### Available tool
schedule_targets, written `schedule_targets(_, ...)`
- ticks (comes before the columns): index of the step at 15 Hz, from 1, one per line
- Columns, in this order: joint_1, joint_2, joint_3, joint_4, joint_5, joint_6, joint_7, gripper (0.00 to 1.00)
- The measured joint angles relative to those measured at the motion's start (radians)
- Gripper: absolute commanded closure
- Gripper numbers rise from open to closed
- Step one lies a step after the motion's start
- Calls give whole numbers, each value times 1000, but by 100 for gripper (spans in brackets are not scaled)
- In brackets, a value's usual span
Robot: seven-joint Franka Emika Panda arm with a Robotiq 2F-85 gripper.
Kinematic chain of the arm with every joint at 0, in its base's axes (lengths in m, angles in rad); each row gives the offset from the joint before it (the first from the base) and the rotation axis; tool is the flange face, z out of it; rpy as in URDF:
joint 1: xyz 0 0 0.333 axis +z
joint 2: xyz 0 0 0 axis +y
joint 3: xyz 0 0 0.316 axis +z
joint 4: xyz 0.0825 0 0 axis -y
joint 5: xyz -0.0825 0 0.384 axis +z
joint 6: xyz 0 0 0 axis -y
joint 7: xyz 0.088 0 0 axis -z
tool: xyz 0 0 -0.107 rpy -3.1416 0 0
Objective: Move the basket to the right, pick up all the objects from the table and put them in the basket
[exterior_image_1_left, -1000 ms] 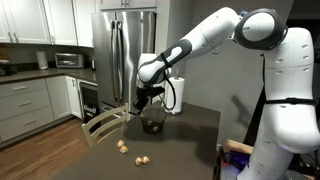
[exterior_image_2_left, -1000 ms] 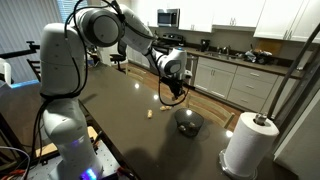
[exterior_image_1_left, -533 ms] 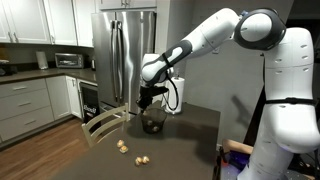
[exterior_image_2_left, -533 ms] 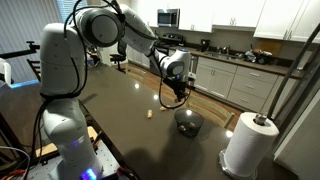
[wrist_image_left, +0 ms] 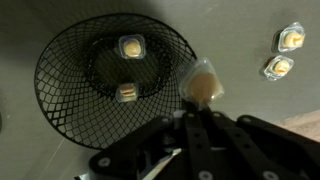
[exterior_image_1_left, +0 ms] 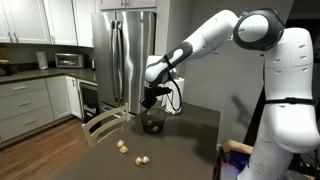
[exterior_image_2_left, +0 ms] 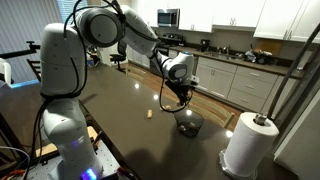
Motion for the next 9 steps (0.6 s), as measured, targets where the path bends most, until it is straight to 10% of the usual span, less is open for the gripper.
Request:
schedule_targets(1, -4, 0, -4, -3, 0, 1, 0, 94)
schedule_targets(2, -9, 0, -4, -6, 0, 2, 0, 69)
schedule_targets(9, -16, 0, -6, -14, 0, 7, 0, 31)
